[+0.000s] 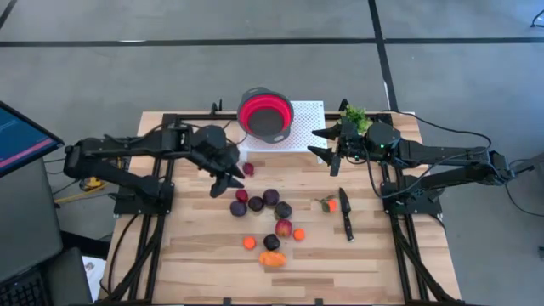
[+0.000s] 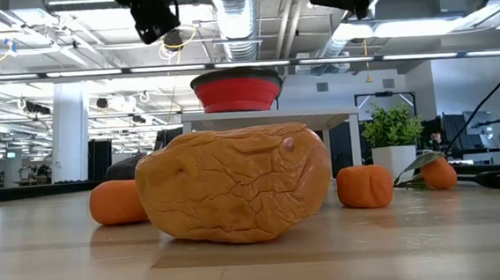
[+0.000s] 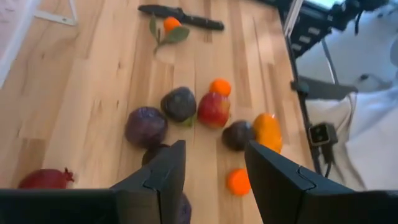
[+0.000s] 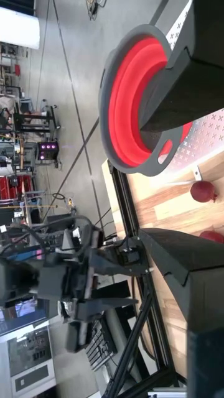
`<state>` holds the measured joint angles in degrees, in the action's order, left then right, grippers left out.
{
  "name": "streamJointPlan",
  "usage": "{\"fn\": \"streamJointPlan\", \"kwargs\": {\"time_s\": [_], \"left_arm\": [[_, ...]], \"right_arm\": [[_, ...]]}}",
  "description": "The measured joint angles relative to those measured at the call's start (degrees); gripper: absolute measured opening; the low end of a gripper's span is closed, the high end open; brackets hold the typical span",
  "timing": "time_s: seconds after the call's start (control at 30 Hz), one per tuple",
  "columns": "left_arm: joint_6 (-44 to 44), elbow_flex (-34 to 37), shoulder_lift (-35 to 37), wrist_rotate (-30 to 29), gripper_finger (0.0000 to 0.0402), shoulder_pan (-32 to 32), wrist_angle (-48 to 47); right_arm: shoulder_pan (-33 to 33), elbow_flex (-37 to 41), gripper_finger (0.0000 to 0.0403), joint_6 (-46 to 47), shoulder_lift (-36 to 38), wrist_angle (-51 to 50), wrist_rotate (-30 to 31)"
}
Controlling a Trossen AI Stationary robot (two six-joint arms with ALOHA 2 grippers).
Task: Pick & Place Fruit
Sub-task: Put the bottom pomegranate into the strainer bowl on the shelf
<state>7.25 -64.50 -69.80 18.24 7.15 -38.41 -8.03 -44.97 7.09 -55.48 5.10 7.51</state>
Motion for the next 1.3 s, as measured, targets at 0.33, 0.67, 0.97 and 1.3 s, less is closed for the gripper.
{"fn": "streamJointPlan", "kwargs": {"time_s": [0.33, 0.67, 0.97, 1.3], "left_arm": [[-6.24, 6.22, 0.0, -0.64, 0.0159, -0.47, 3.37], [-3.84, 13.93, -0.02, -14.68, 0.0159, -0.43, 11.14], [-0.39, 18.78, 0.0, -17.74, 0.0159, -0.43, 13.58], [-0.99, 24.22, -0.8, -19.6, 0.0159, -0.43, 19.75]], "right_arm": [[0.01, 0.0, 0.026, 0.01, 0.0, -0.1, 0.0], [0.01, 0.0, 0.026, 0.02, 0.0, -0.85, 0.0], [0.0, 0.0, 0.026, 0.02, -0.01, -1.81, 0.02], [0.0, 0.0, 0.026, 0.02, 0.0, -1.75, 0.0]]}}
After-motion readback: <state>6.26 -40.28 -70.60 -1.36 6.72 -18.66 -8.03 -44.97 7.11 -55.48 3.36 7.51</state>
